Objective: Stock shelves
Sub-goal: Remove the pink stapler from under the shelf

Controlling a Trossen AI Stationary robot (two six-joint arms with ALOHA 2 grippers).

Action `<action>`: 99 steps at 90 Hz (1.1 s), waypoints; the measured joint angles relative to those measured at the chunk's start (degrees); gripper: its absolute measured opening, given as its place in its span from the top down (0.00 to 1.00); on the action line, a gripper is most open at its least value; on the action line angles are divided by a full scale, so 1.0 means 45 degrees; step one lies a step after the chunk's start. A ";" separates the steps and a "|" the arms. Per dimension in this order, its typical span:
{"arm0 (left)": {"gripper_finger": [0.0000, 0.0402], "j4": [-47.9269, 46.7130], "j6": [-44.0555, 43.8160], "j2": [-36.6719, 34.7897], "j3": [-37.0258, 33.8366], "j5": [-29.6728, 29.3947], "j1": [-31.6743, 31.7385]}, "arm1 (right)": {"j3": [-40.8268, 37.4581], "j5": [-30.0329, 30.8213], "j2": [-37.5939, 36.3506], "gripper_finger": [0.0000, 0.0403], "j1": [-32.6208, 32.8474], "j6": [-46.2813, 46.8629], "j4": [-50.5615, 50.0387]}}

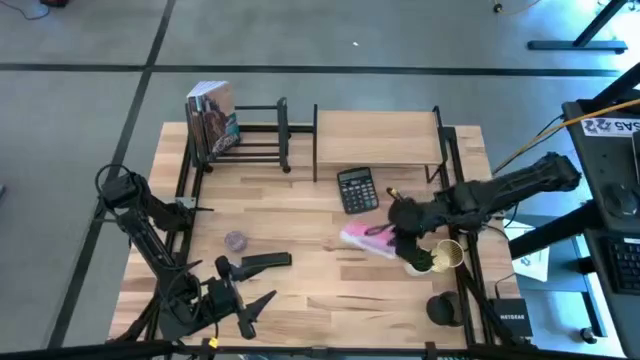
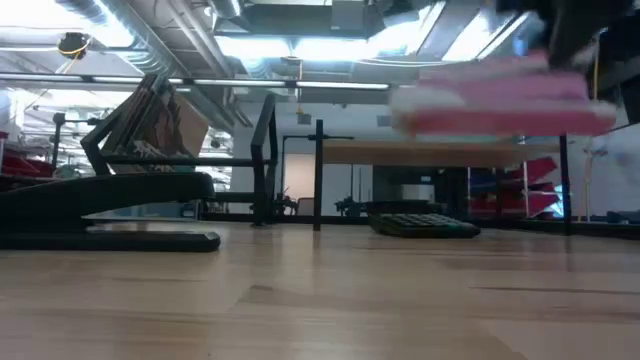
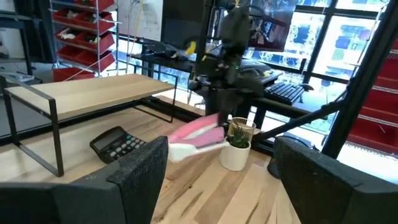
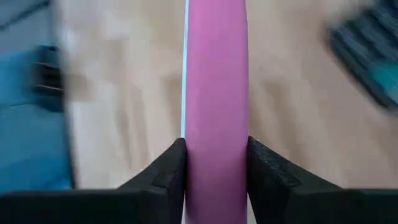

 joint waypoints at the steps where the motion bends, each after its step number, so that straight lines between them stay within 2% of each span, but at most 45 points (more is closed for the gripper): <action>1: 0.31 0.0011 0.0000 0.0000 0.0000 0.0000 0.0003 | 0.0066 -0.0019 0.0141 0.73 0.0064 -0.0076 0.0189; 17: 0.31 0.0045 -0.0036 0.0000 0.0000 -0.0003 0.0077 | 0.2169 -0.0003 0.3293 0.73 0.0885 -0.1884 0.1705; 42: 0.31 0.0063 -0.0026 0.0000 0.0000 -0.0010 0.0098 | 0.7968 -0.0667 0.8791 0.73 0.1231 -0.6585 0.0745; 63: 0.31 0.0058 0.0039 0.0000 0.0000 -0.0010 0.0136 | 1.2099 -0.0105 1.2189 0.73 0.0608 -0.8380 -0.0342; 80: 0.31 0.0005 0.0007 0.0005 0.0000 -0.0007 0.0121 | 1.3092 0.0022 1.3954 0.72 -0.0131 -0.8666 0.0144; 99: 0.31 -0.0055 0.0049 0.0005 -0.0005 -0.0043 0.0131 | 1.3113 0.0260 1.4671 0.71 -0.0728 -0.8559 0.1480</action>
